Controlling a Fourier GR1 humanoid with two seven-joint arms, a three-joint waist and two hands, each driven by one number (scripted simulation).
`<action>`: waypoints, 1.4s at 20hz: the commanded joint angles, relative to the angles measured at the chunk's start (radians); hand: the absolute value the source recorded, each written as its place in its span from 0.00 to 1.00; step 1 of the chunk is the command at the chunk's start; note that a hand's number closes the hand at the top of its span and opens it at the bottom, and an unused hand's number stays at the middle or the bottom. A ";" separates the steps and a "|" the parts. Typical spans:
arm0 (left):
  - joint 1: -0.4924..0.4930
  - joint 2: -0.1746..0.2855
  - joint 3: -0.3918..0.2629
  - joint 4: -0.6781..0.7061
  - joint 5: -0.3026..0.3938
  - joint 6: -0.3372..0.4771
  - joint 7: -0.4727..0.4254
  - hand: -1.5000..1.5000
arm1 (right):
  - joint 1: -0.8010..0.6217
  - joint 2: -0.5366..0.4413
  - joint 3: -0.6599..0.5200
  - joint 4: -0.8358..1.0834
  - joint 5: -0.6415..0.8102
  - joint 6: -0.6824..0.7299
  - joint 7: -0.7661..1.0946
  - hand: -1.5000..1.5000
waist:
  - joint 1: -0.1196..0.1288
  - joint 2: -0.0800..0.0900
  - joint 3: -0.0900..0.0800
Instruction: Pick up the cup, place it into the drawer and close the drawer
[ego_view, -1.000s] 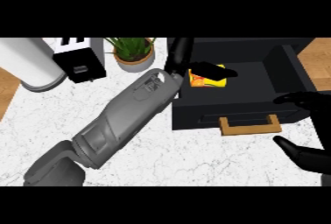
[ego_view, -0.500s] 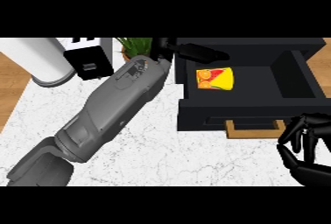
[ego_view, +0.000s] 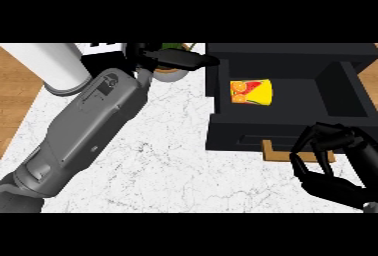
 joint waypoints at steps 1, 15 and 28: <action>0.148 0.072 -0.002 -0.173 -0.010 0.005 0.029 0.00 | -0.058 0.042 0.083 0.045 0.156 -0.076 0.022 1.00 | 0.012 -0.002 0.000; 0.436 0.252 0.116 -0.361 0.033 -0.157 -0.004 0.00 | -0.248 -0.009 0.266 0.652 0.661 -0.308 -0.229 1.00 | 0.012 0.011 0.001; 0.578 0.302 0.201 -0.454 0.017 -0.234 -0.019 0.00 | -0.695 0.041 0.076 1.432 0.653 -0.473 -0.459 1.00 | 0.028 0.026 0.003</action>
